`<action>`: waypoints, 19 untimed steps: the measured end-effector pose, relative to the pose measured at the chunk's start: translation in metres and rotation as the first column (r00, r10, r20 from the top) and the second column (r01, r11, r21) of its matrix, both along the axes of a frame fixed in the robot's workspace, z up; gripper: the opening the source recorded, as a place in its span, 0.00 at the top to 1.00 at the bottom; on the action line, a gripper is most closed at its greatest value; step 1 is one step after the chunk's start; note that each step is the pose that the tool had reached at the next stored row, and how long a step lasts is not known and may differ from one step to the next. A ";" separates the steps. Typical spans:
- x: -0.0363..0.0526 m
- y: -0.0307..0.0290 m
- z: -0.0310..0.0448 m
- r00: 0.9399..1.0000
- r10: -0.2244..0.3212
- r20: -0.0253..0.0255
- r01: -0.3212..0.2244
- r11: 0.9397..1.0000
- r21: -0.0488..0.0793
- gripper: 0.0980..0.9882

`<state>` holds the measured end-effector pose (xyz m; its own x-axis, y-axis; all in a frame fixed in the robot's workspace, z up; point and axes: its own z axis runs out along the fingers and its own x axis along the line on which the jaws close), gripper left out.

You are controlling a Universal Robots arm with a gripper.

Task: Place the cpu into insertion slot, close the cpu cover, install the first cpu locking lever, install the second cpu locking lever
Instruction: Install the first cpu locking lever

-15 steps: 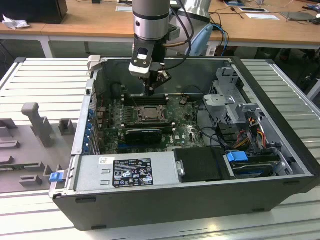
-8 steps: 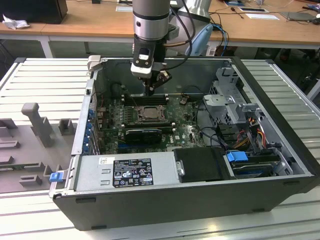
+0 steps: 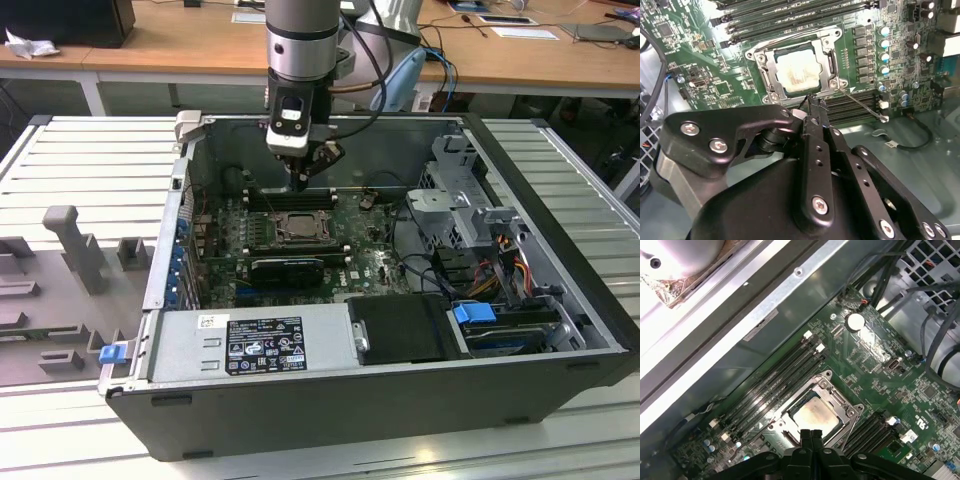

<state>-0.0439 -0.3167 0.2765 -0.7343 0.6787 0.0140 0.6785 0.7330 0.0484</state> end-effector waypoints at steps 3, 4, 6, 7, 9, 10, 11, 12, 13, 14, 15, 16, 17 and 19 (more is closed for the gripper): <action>0.0000 0.0000 0.0000 0.999 0.040 0.000 -0.040 0.999 0.000 0.99; 0.0000 0.0000 0.0000 0.997 0.071 0.000 -0.071 0.997 0.000 0.99; 0.0000 0.0000 0.0000 0.994 0.105 0.000 -0.105 0.994 0.000 0.99; 0.0000 0.0000 0.0000 0.992 0.128 0.000 -0.128 0.992 0.000 0.99; 0.0000 0.0000 0.0000 0.985 0.170 0.000 -0.170 0.985 0.000 0.99; 0.0000 0.0000 0.0000 0.983 0.184 0.000 -0.184 0.983 0.000 0.99; 0.0000 0.0000 0.0001 0.978 0.207 0.000 -0.207 0.978 0.000 0.99; 0.0000 0.0000 0.0001 0.974 0.225 0.000 -0.225 0.974 0.000 0.99; 0.0000 0.0000 0.0001 0.970 0.244 0.000 -0.244 0.970 0.000 0.99; 0.0000 0.0000 0.0001 0.966 0.259 0.000 -0.259 0.966 0.000 0.99; 0.0000 0.0000 0.0000 0.961 0.277 0.000 -0.277 0.961 0.000 0.99; 0.0000 0.0000 0.0001 0.956 0.293 0.000 -0.293 0.956 0.000 0.99; 0.0000 0.0000 0.0000 0.941 0.338 0.000 -0.338 0.941 0.000 0.99; 0.0000 0.0000 0.0000 0.926 0.377 0.000 -0.377 0.926 0.000 0.99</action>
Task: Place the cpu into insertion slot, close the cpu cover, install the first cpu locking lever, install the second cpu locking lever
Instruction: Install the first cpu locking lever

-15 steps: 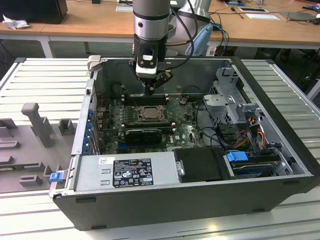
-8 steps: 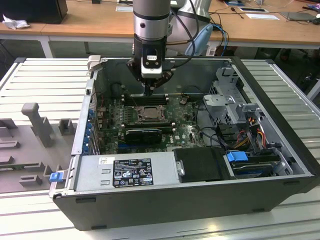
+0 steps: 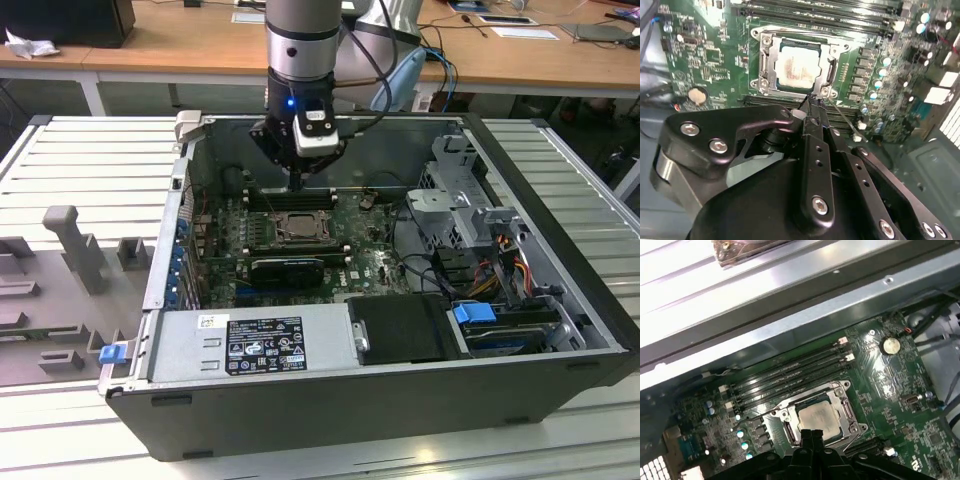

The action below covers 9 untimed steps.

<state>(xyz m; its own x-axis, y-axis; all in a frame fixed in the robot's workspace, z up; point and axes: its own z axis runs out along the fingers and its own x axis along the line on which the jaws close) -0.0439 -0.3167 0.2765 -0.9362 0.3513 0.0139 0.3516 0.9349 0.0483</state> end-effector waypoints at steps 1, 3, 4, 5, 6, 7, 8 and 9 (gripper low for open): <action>0.0000 0.0000 0.0000 0.999 0.032 0.000 -0.032 0.999 0.000 0.99; 0.0000 0.0000 0.0000 0.997 0.074 0.000 -0.074 0.997 0.000 0.99; 0.0000 0.0000 0.0000 0.996 0.094 0.000 -0.094 0.996 0.000 0.99; 0.0000 0.0000 0.0000 0.994 0.107 0.000 -0.107 0.994 0.000 0.99; 0.0000 0.0000 0.0000 0.993 0.121 0.000 -0.121 0.993 0.000 0.99; 0.0000 0.0000 0.0000 0.990 0.142 0.000 -0.142 0.990 0.000 0.99; 0.0000 0.0000 0.0000 0.985 0.170 0.000 -0.170 0.985 0.000 0.99; 0.0000 0.0000 -0.0001 0.976 0.216 0.000 -0.216 0.976 0.000 0.99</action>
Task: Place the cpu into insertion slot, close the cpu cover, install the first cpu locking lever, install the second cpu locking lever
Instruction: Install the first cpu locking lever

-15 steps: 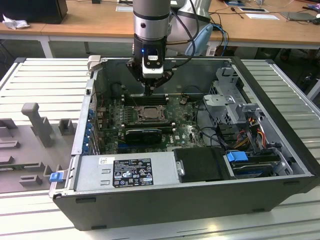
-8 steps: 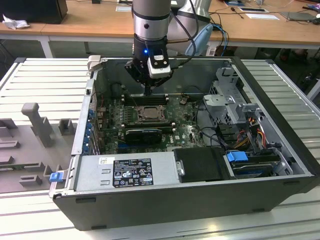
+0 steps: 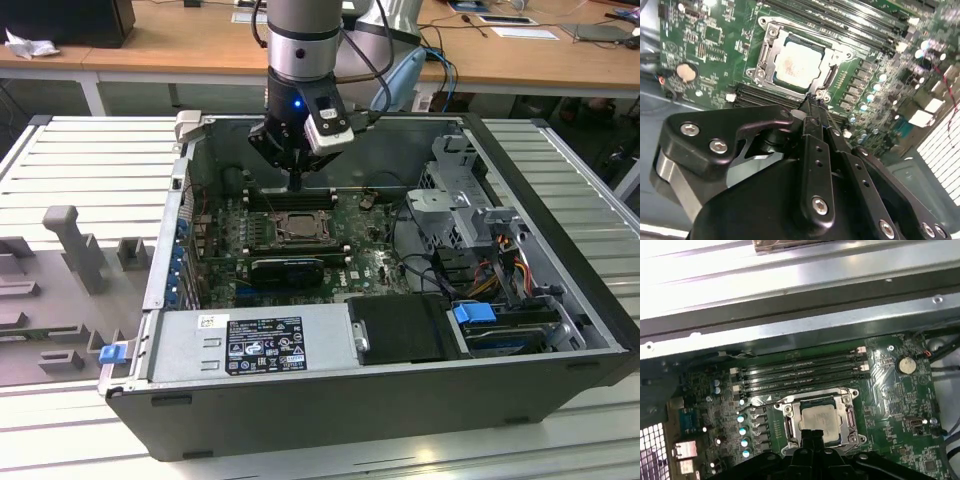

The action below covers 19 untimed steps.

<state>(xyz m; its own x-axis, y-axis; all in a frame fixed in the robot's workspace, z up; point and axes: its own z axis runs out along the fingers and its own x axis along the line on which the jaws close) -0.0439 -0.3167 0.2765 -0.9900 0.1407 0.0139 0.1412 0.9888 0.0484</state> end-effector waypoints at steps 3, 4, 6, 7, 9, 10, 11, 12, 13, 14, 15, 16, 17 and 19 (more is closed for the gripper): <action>0.0000 0.0000 0.0000 0.998 0.070 0.000 -0.070 0.998 0.000 0.99; 0.0000 0.0000 0.0000 0.996 0.087 0.000 -0.087 0.996 0.000 0.99; -0.0050 0.0000 -0.0001 0.994 0.109 0.001 -0.109 0.994 0.000 0.99; -0.0081 0.0000 -0.0001 0.994 0.110 0.001 -0.110 0.994 0.000 0.99; -0.0161 0.0000 -0.0004 0.994 0.110 0.003 -0.110 0.994 0.001 0.99; -0.0202 0.0000 -0.0006 0.994 0.110 0.004 -0.110 0.994 0.001 0.99; -0.0260 0.0000 -0.0012 0.994 0.110 0.008 -0.110 0.994 0.000 0.99; -0.0317 0.0000 -0.0016 0.994 0.110 0.013 -0.110 0.994 -0.004 0.99; -0.0350 0.0000 -0.0018 0.994 0.110 0.015 -0.110 0.994 -0.006 0.99; -0.0405 0.0000 -0.0023 0.994 0.110 0.016 -0.110 0.994 -0.006 0.99; -0.0449 0.0000 -0.0028 0.994 0.110 0.017 -0.110 0.994 -0.006 0.99; -0.0494 0.0001 -0.0034 0.994 0.110 0.018 -0.110 0.994 -0.006 0.99; -0.0544 0.0001 -0.0041 0.994 0.110 0.018 -0.110 0.994 -0.006 0.99; -0.0656 0.0007 -0.0075 0.994 0.109 0.019 -0.109 0.994 -0.007 0.99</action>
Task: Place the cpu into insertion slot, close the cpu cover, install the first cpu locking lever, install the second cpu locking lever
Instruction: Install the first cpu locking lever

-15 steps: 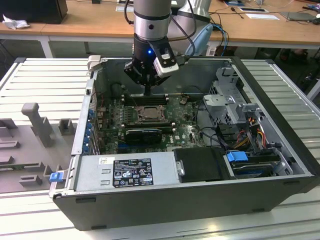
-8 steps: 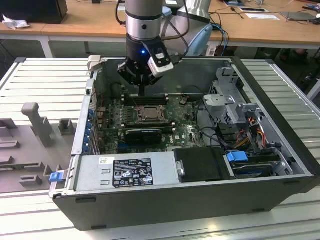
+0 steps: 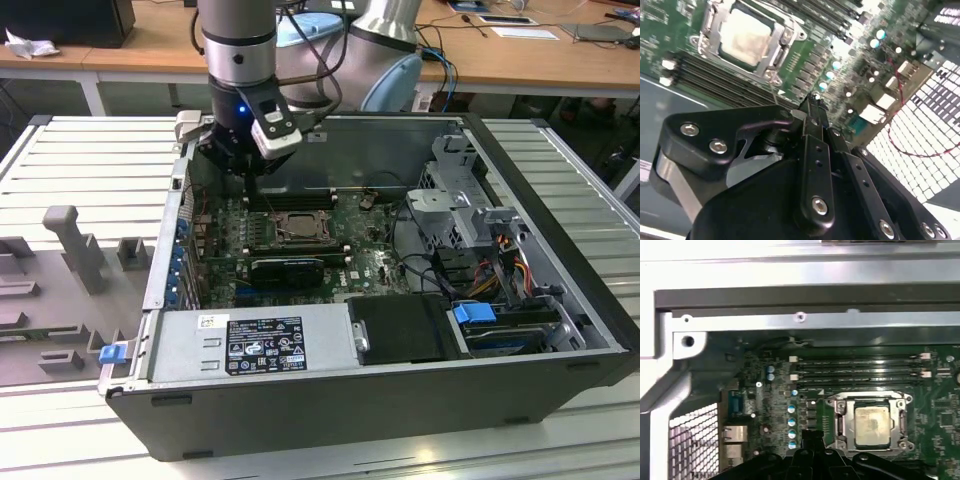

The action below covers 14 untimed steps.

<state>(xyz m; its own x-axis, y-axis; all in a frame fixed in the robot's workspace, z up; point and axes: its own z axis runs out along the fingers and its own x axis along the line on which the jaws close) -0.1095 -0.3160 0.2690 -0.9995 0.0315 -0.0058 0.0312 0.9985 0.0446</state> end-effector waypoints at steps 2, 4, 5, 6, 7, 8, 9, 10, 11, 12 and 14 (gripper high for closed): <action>-0.0047 0.0012 -0.0027 1.000 0.000 0.000 0.000 1.000 0.000 0.99; -0.0058 0.0028 -0.0047 1.000 0.000 0.000 0.000 1.000 0.000 0.99; -0.0058 0.0044 -0.0059 1.000 0.001 0.000 -0.001 1.000 0.000 0.99; -0.0058 0.0058 -0.0064 1.000 0.001 0.000 -0.001 1.000 0.000 0.99; -0.0059 0.0074 -0.0067 1.000 0.001 0.000 -0.001 1.000 0.000 0.99; -0.0059 0.0093 -0.0069 1.000 0.001 0.000 -0.001 1.000 0.000 0.99; -0.0058 0.0112 -0.0072 1.000 0.001 0.000 -0.001 1.000 0.000 0.99; -0.0058 0.0132 -0.0075 1.000 0.001 0.000 -0.001 1.000 0.000 0.99; -0.0058 0.0152 -0.0077 1.000 0.001 0.000 -0.001 1.000 0.000 0.99; -0.0058 0.0178 -0.0082 1.000 0.001 0.000 -0.001 1.000 0.000 0.99; -0.0059 0.0227 -0.0090 1.000 0.001 0.000 -0.001 1.000 0.000 0.99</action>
